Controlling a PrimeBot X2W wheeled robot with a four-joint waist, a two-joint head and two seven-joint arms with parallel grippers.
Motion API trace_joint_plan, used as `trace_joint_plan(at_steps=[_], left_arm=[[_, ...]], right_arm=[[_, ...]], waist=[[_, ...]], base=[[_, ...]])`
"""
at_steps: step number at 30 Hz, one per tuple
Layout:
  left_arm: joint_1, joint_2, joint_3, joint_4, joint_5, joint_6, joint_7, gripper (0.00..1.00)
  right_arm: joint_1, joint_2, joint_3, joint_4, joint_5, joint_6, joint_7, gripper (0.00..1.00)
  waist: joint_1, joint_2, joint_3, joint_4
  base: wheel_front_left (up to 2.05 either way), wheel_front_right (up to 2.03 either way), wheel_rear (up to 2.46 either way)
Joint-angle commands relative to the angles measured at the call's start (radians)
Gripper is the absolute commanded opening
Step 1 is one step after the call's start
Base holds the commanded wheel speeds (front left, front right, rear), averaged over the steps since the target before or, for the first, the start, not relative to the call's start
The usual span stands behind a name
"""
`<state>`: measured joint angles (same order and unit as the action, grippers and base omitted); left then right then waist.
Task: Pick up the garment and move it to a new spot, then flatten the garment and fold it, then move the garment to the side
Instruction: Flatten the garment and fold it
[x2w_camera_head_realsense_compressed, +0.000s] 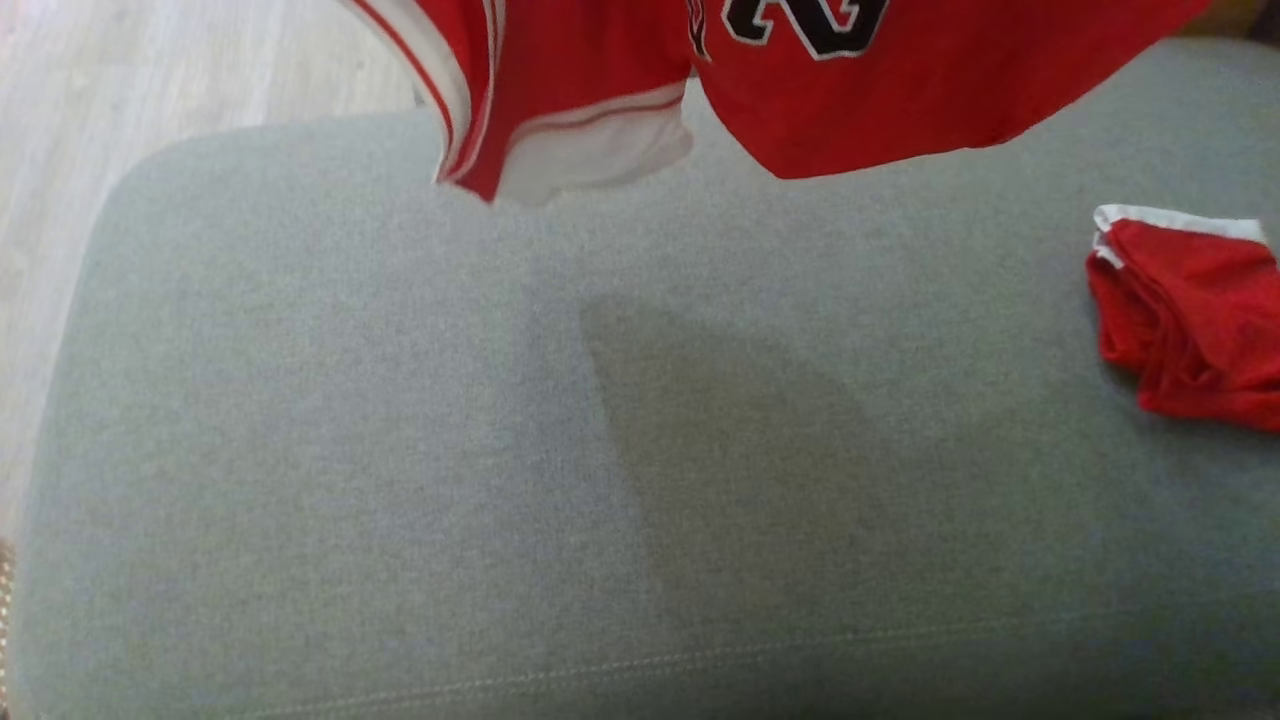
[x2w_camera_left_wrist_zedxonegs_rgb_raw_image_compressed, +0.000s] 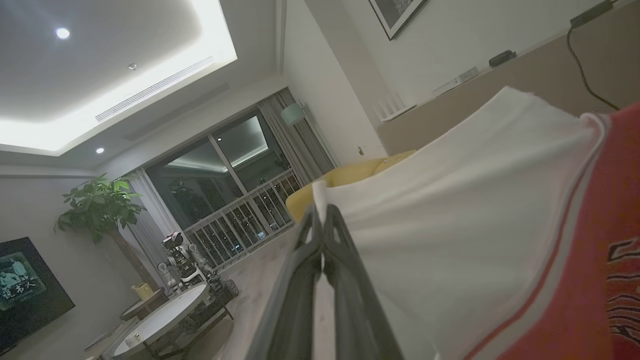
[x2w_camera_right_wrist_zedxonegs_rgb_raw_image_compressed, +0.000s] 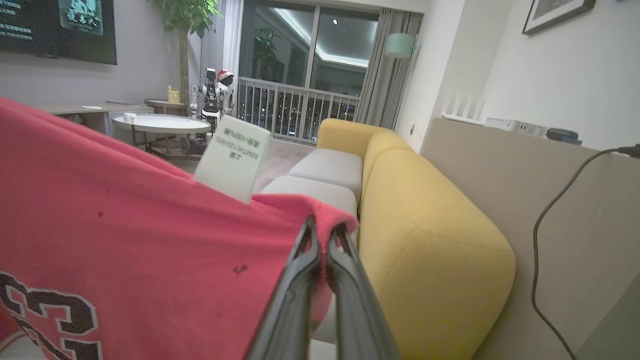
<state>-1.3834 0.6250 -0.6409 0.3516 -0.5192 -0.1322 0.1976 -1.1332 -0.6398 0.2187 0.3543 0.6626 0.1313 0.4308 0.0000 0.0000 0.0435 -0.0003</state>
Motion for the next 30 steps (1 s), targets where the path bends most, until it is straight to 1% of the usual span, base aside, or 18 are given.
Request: trace_joint_plan(at_steps=[1,8,13,14,15,16,18,19,20,22,25,27,29,30], left_arm=[[-0.078,0.048,0.03,0.011,0.005,0.004,0.016,0.0],[-0.201,0.034,-0.022,0.111,0.01,0.002,0.062,0.0],[-0.328,0.012,-0.069,0.174,-0.008,0.002,0.084,0.0],[-0.328,0.012,-0.069,0.174,-0.008,0.002,0.084,0.0],[-0.355,0.008,-0.084,0.186,0.0,0.002,0.076,0.0],[-0.416,0.003,-0.112,0.217,0.037,0.002,0.042,0.0],[-0.479,-0.007,-0.124,0.262,0.082,0.003,-0.019,0.0],[-0.508,-0.015,-0.127,0.284,0.108,0.013,-0.062,0.0],[-0.539,-0.017,-0.134,0.303,0.146,0.035,-0.113,0.0],[-0.593,-0.02,-0.142,0.335,0.219,0.094,-0.225,0.0],[-0.67,-0.027,-0.139,0.378,0.295,0.183,-0.386,0.0],[-0.712,-0.031,-0.13,0.386,0.327,0.227,-0.442,0.0],[-0.731,-0.035,-0.106,0.354,0.335,0.264,-0.457,0.0],[-0.723,-0.037,-0.093,0.307,0.331,0.266,-0.458,0.0]], right_arm=[[-0.042,-0.011,0.001,0.002,-0.002,-0.001,0.005,0.0],[-0.175,0.04,0.037,0.1,-0.057,-0.001,0.012,0.0],[-0.314,0.087,0.054,0.18,-0.126,-0.001,-0.001,0.0],[-0.314,0.087,0.054,0.18,-0.126,-0.001,-0.001,0.0],[-0.341,0.101,0.055,0.199,-0.142,-0.001,-0.015,0.0],[-0.395,0.135,0.052,0.237,-0.175,-0.001,-0.055,0.0],[-0.446,0.177,0.046,0.284,-0.215,-0.001,-0.11,0.0],[-0.469,0.2,0.042,0.309,-0.239,-0.001,-0.147,0.0],[-0.491,0.223,0.036,0.333,-0.267,-0.001,-0.191,0.0],[-0.53,0.266,0.013,0.384,-0.32,-0.001,-0.291,0.0],[-0.589,0.298,-0.03,0.443,-0.419,-0.001,-0.446,0.0],[-0.622,0.298,-0.06,0.473,-0.493,-0.001,-0.545,0.0],[-0.644,0.298,-0.093,0.502,-0.553,-0.001,-0.618,0.0],[-0.652,0.298,-0.107,0.515,-0.575,-0.001,-0.634,0.0]], waist=[[0.0,0.0,0.025,0.0],[0.0,0.0,0.152,0.0],[0.0,0.0,0.316,0.002],[0.0,0.0,0.316,0.002],[0.0,0.0,0.348,0.001],[0.0,0.0,0.412,-0.006],[0.0,0.0,0.47,-0.019],[0.0,0.0,0.495,-0.027],[0.0,0.0,0.519,-0.036],[0.0,0.0,0.559,-0.05],[0.0,0.0,0.616,-0.056],[0.0,0.0,0.65,-0.048],[0.0,0.0,0.682,-0.033],[0.0,0.0,0.7,-0.022]], base=[[0.0,0.0,0.0],[0.0,0.0,0.0],[0.0,0.0,0.0],[0.0,0.0,0.0],[0.0,0.0,0.0],[0.0,0.0,0.0],[0.0,0.0,0.0],[0.0,0.0,0.0],[0.0,0.0,0.0],[0.0,0.0,0.0],[0.0,0.0,0.0],[0.0,0.0,0.0],[0.0,0.0,0.0],[0.0,0.0,0.0]])
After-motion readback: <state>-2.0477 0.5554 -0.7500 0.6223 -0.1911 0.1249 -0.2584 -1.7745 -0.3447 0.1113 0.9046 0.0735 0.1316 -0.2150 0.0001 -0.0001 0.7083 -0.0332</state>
